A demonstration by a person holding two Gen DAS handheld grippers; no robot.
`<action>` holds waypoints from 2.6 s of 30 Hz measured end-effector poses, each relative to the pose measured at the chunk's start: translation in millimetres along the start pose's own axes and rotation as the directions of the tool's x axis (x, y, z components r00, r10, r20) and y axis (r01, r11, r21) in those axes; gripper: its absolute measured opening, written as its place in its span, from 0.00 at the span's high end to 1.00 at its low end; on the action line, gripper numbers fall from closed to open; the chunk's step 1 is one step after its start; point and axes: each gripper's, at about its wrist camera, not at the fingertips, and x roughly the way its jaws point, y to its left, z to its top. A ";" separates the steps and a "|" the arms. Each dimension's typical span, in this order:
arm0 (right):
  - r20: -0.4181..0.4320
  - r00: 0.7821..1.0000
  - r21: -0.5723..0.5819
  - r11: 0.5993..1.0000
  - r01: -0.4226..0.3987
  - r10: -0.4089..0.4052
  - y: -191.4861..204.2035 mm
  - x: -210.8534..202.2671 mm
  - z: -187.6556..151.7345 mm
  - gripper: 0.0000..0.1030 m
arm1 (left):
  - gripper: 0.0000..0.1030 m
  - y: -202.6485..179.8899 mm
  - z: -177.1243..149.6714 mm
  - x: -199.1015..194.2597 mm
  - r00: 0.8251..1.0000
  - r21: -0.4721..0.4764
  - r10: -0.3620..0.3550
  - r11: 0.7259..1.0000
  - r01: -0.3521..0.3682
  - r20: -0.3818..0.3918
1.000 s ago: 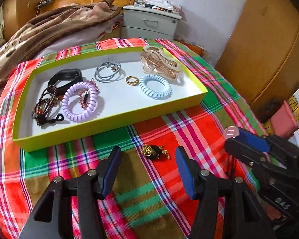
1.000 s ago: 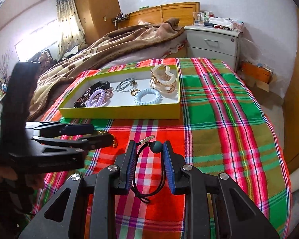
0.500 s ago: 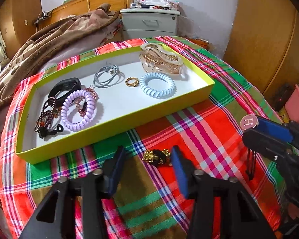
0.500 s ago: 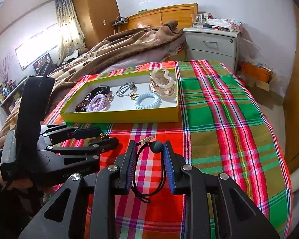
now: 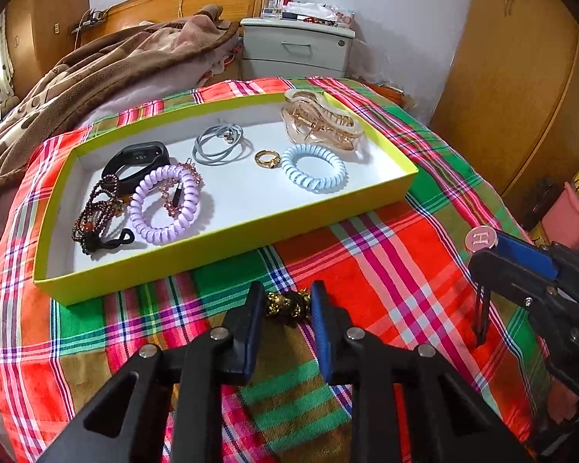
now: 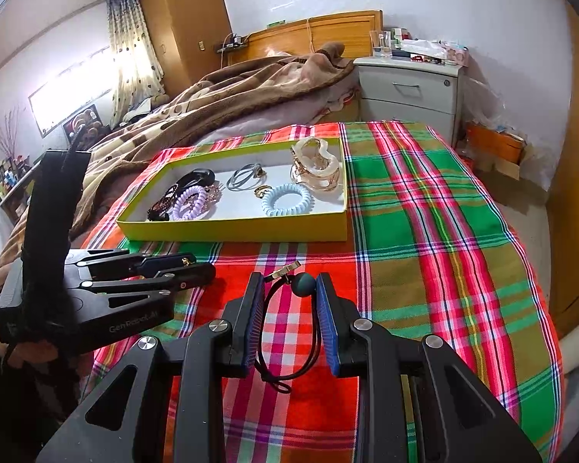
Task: Organize jewelry
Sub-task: 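Carry the charm and hair tie into the box and open both grippers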
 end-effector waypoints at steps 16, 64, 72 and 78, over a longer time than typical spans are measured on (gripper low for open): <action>0.029 1.000 -0.015 1.000 0.006 -0.005 9.3 -3.7 15.9 0.73 | 0.76 13.3 13.9 -27.7 0.998 -0.030 -0.019 0.999 0.021 0.064; -0.153 0.987 -0.122 0.991 -0.063 0.044 41.4 122.4 72.6 0.73 | 0.75 85.1 114.9 54.0 0.998 -0.108 -0.057 0.993 0.056 0.002; -0.170 0.985 -0.151 0.987 -0.049 0.022 45.9 126.3 69.7 0.73 | 0.75 85.7 115.9 62.2 0.999 -0.119 -0.045 0.992 0.043 -0.016; -0.169 0.985 -0.156 0.987 -0.045 0.018 45.6 128.5 70.2 0.73 | 0.75 84.6 115.5 65.2 0.999 -0.111 -0.039 0.993 0.037 -0.020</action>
